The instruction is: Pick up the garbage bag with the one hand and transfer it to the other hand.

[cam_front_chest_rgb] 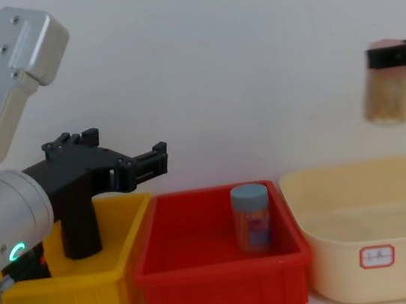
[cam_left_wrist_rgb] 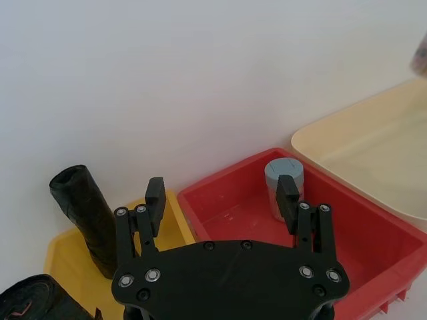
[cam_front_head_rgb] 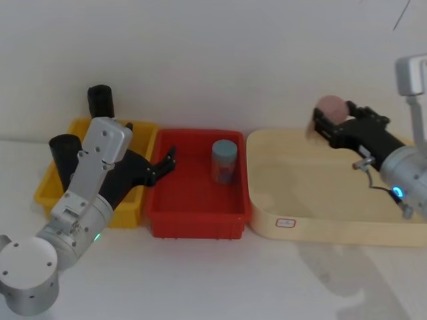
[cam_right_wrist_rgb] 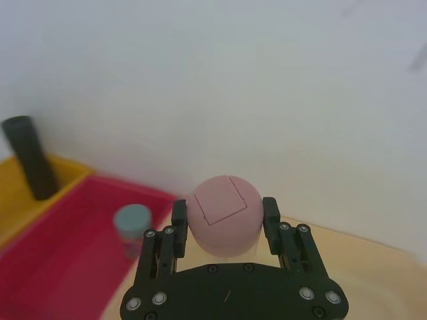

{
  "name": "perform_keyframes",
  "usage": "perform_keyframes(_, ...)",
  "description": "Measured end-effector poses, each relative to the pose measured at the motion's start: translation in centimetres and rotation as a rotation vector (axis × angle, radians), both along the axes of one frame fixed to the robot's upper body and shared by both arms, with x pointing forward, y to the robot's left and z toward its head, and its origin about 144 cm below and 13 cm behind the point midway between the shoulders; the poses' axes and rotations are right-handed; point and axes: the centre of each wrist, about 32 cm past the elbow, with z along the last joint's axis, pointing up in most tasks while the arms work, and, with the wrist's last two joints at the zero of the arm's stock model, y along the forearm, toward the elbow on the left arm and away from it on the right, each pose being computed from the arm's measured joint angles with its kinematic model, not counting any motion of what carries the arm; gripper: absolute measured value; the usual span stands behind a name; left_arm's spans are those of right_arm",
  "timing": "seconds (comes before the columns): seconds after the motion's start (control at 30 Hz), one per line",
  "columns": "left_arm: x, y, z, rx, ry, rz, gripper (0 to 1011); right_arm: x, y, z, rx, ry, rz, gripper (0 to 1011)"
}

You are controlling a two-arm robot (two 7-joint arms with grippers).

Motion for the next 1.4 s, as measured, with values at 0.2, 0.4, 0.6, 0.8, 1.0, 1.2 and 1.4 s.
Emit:
perform_keyframes(0.2,0.0,0.0,0.0,0.0,0.0,0.0,1000,0.2,-1.4,-0.3,0.004,0.025,-0.052,650)
perform_keyframes(0.4,0.0,0.0,0.0,0.0,0.0,0.0,1000,1.1,-2.4,-1.1,0.009,0.087,-0.067,648)
perform_keyframes(0.6,0.0,0.0,0.0,0.0,0.0,0.0,1000,2.9,-2.5,-2.3,0.022,0.156,-0.04,670)
perform_keyframes(0.8,0.0,0.0,0.0,0.0,0.0,0.0,1000,3.9,-2.5,-3.0,0.031,0.192,-0.023,839)
perform_keyframes(1.0,0.0,0.0,0.0,0.0,0.0,0.0,1000,4.5,-2.5,-3.5,0.037,0.217,-0.012,997)
perform_keyframes(1.2,0.0,0.0,0.0,0.0,0.0,0.0,1001,4.9,-2.5,-3.8,0.041,0.233,-0.005,1004)
perform_keyframes(1.4,0.0,0.2,0.9,-0.006,-0.021,0.005,1000,5.1,-2.5,-3.9,0.043,0.242,-0.001,1004)
